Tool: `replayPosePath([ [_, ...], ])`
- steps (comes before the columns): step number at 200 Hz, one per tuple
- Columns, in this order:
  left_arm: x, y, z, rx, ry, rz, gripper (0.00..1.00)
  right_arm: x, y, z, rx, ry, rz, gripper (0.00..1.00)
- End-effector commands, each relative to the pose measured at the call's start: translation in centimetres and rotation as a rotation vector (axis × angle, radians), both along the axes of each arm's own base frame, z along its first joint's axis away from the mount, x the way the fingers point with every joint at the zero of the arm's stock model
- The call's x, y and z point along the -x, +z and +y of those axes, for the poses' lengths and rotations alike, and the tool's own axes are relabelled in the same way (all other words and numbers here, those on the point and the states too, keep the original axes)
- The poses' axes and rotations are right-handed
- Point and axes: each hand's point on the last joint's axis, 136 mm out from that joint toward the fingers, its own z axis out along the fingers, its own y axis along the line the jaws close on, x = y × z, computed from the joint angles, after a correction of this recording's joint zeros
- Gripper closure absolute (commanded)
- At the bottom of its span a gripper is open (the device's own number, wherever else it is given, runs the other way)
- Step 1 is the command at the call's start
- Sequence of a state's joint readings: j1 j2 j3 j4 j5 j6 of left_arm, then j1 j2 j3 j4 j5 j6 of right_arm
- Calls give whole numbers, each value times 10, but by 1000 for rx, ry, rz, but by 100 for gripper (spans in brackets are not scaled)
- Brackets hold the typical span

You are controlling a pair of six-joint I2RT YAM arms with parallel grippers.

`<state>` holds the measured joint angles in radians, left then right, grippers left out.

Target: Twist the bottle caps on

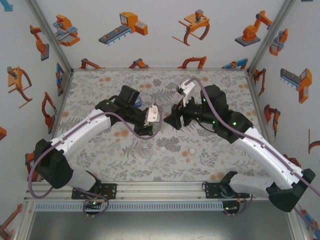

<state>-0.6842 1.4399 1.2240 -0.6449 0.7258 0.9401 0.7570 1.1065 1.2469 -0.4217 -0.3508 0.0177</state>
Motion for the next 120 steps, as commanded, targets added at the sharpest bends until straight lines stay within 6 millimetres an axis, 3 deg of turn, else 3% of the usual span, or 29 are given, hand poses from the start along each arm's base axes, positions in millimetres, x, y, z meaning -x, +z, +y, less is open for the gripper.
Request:
replayPosePath([
  [1, 17, 15, -1, 52, -91, 6, 100, 47, 9, 5, 87, 362, -297, 43],
  [27, 23, 18, -1, 69, -116, 15, 100, 53, 1, 5, 123, 427, -382, 43],
  [120, 26, 20, 0, 73, -131, 20, 100, 47, -19, 15, 137, 437, -359, 51],
])
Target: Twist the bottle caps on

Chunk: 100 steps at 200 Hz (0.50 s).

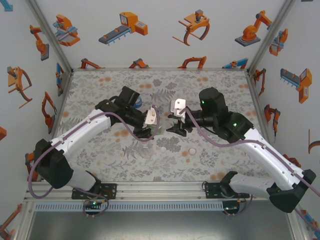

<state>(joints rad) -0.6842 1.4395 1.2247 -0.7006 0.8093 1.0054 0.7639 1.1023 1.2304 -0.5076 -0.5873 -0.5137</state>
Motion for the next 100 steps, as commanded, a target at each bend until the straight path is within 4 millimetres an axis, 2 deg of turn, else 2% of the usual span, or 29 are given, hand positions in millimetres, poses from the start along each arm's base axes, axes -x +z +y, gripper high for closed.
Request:
replayPosePath([
  [1, 9, 18, -1, 47, -44, -12, 100, 2, -2, 6, -8, 32, -14, 51],
  [40, 9, 18, -1, 48, -43, -12, 100, 1, -4, 8, -10, 25, -4, 61],
  [68, 9, 20, -1, 51, -43, -16, 100, -7, -3, 9, -34, -37, 42, 77],
  [95, 5, 21, -1, 49, -22, -20, 100, -28, -6, 8, -89, -219, 223, 100],
  [100, 4, 20, -2, 47, -16, -21, 100, -33, -6, 8, -108, -265, 270, 100],
])
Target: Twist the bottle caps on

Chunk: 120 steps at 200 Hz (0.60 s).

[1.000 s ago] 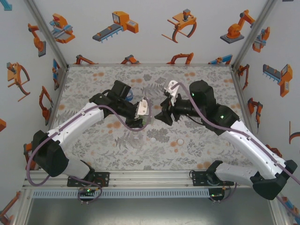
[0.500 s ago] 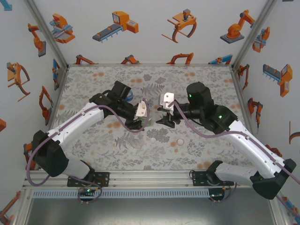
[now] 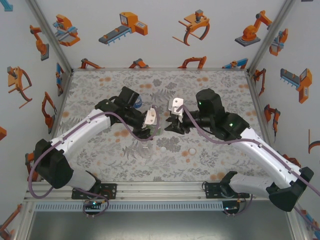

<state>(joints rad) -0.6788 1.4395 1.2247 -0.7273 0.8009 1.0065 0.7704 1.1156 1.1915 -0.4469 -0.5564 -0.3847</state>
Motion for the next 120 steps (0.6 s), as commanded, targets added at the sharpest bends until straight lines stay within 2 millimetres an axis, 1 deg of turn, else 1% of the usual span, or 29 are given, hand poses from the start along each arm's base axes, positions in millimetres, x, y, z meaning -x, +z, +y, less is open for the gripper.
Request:
replayPosePath([
  [1, 3, 24, -6, 70, -24, -38, 100, -25, 4, 2, -89, -209, 178, 100],
  [17, -2, 25, -6, 70, 0, -46, 100, -43, 1, -2, -151, -372, 323, 100],
  [34, -7, 25, -7, 69, 22, -52, 100, -62, -8, -12, -222, -575, 503, 100],
  [48, -11, 25, -7, 69, 44, -57, 100, -71, -16, -19, -266, -692, 618, 100],
  [67, -16, 24, -7, 69, 66, -60, 100, -72, -15, -18, -318, -713, 683, 100],
  [96, -21, 24, -7, 68, 86, -61, 100, -73, -7, -18, -343, -711, 680, 100],
  [99, -21, 23, -7, 65, 87, -60, 100, -73, -6, -18, -345, -712, 680, 95],
  [105, -22, 22, -7, 61, 92, -60, 100, -74, -4, -17, -345, -713, 680, 79],
  [112, -23, 22, -7, 57, 98, -58, 100, -75, -2, -17, -348, -717, 688, 64],
  [120, -25, 21, -7, 52, 107, -57, 100, -76, 0, -17, -354, -724, 697, 54],
])
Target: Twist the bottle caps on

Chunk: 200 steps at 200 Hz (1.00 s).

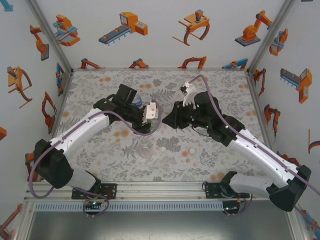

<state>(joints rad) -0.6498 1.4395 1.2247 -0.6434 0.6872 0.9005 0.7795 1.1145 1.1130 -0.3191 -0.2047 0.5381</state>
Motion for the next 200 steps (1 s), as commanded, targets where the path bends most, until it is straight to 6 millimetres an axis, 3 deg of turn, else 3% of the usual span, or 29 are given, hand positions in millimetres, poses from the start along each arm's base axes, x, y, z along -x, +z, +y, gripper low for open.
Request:
replayPosePath([
  [1, 10, 23, -11, 84, -51, -22, 100, -18, 17, 0, -77, -105, 20, 53],
  [27, 2, 22, -11, 74, -14, -8, 100, -24, 18, 0, -118, -151, 52, 47],
  [78, -14, 18, -11, 54, 64, 14, 100, -32, 5, 7, -180, -190, 122, 52],
  [149, -29, 20, -11, 46, 140, 14, 100, -34, -10, 13, -182, -197, 193, 52],
  [190, -30, 22, -11, 56, 145, 10, 100, -36, -10, 13, -190, -207, 190, 64],
  [200, -29, 22, -11, 58, 142, 10, 96, -37, -10, 13, -193, -209, 186, 67],
])
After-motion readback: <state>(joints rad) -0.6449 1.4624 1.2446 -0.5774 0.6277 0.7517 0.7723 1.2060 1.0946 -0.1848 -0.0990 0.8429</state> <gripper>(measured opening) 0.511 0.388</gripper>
